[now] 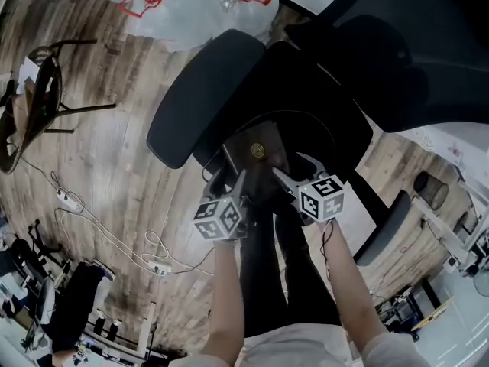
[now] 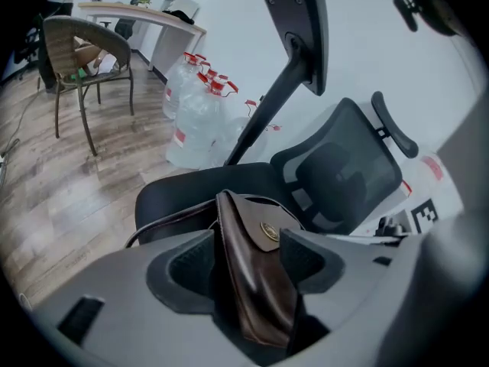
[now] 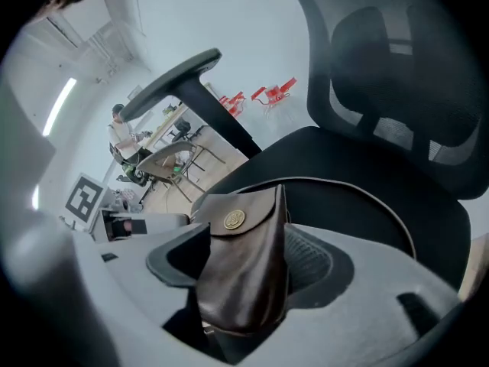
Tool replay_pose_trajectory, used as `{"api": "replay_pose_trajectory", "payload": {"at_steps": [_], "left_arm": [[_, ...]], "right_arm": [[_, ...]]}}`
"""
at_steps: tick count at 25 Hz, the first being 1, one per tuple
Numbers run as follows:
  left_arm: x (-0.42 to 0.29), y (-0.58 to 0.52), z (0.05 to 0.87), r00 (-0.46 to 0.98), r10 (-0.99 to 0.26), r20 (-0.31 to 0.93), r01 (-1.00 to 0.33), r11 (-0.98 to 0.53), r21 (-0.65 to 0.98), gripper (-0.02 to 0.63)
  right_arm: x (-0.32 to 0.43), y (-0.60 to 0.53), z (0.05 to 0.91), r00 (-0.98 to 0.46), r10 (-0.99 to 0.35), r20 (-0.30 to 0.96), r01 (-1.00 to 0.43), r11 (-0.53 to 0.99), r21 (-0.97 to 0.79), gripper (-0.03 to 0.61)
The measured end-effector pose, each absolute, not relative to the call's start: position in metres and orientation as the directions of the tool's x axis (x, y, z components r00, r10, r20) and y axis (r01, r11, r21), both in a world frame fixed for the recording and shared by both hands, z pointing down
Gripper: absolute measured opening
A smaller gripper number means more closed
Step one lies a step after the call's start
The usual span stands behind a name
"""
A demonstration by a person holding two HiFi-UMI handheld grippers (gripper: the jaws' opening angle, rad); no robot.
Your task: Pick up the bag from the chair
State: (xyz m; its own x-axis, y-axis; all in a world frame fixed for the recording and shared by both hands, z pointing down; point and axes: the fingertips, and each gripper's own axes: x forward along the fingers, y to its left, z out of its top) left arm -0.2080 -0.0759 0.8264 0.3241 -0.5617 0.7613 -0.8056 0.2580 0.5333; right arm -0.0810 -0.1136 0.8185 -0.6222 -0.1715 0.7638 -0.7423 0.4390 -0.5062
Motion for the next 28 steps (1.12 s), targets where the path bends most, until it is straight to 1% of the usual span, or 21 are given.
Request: {"api": "replay_pose_trajectory", "payload": {"at_steps": [3,7,11,14,15,17,18,20,23,25,28], "left_arm": [[-0.209,-0.086,0.837,0.314,-0.576,0.755,-0.780,0.296,0.551,0.276],[-0.203,-0.087,0.852,0.333,-0.544,0.770,-0.751,0.341,0.565,0.279],[-0.190,-0.083,0.865,0.374,-0.506,0.777,-0.742,0.339,0.578,0.278],[-0.187,-0.081,0.872,0.377,-0.480,0.792,-0.763,0.324,0.559,0.273],[-0.186,-0.081,0.873,0.376,-0.474,0.796,-0.769,0.319,0.553,0.272],[-0.184,-0.080,0.873,0.377,-0.465,0.801,-0.776,0.313,0.547,0.268],[-0.183,-0.080,0.873,0.377,-0.460,0.804,-0.780,0.310,0.544,0.267],[-0.185,-0.080,0.874,0.375,-0.451,0.810,-0.786,0.309,0.535,0.261],[-0.186,-0.080,0.876,0.373,-0.449,0.812,-0.783,0.318,0.535,0.250],[-0.180,-0.080,0.875,0.386,-0.460,0.800,-0.758,0.336,0.559,0.207],[-0.177,-0.080,0.874,0.392,-0.474,0.789,-0.744,0.341,0.575,0.187]], "right_arm": [[-0.080,-0.121,0.832,-0.618,-0.158,0.770,-0.744,0.433,-0.508,0.314],[-0.086,-0.121,0.853,-0.626,-0.117,0.771,-0.742,0.396,-0.542,0.326],[-0.090,-0.120,0.868,-0.640,-0.086,0.763,-0.737,0.349,-0.579,0.345],[-0.087,-0.124,0.873,-0.674,-0.096,0.733,-0.726,0.269,-0.633,0.344],[-0.086,-0.124,0.874,-0.688,-0.096,0.719,-0.718,0.233,-0.656,0.340],[-0.083,-0.120,0.877,-0.709,-0.072,0.702,-0.702,0.170,-0.691,0.311],[-0.083,-0.117,0.880,-0.711,-0.048,0.701,-0.699,0.152,-0.699,0.281],[-0.086,-0.113,0.885,-0.709,0.009,0.705,-0.697,0.139,-0.703,0.262],[-0.090,-0.110,0.890,-0.704,0.073,0.707,-0.692,0.156,-0.705,0.258],[-0.090,-0.109,0.888,-0.702,0.087,0.707,-0.685,0.192,-0.703,0.237],[-0.091,-0.108,0.884,-0.708,0.076,0.702,-0.673,0.228,-0.703,0.197]]}}
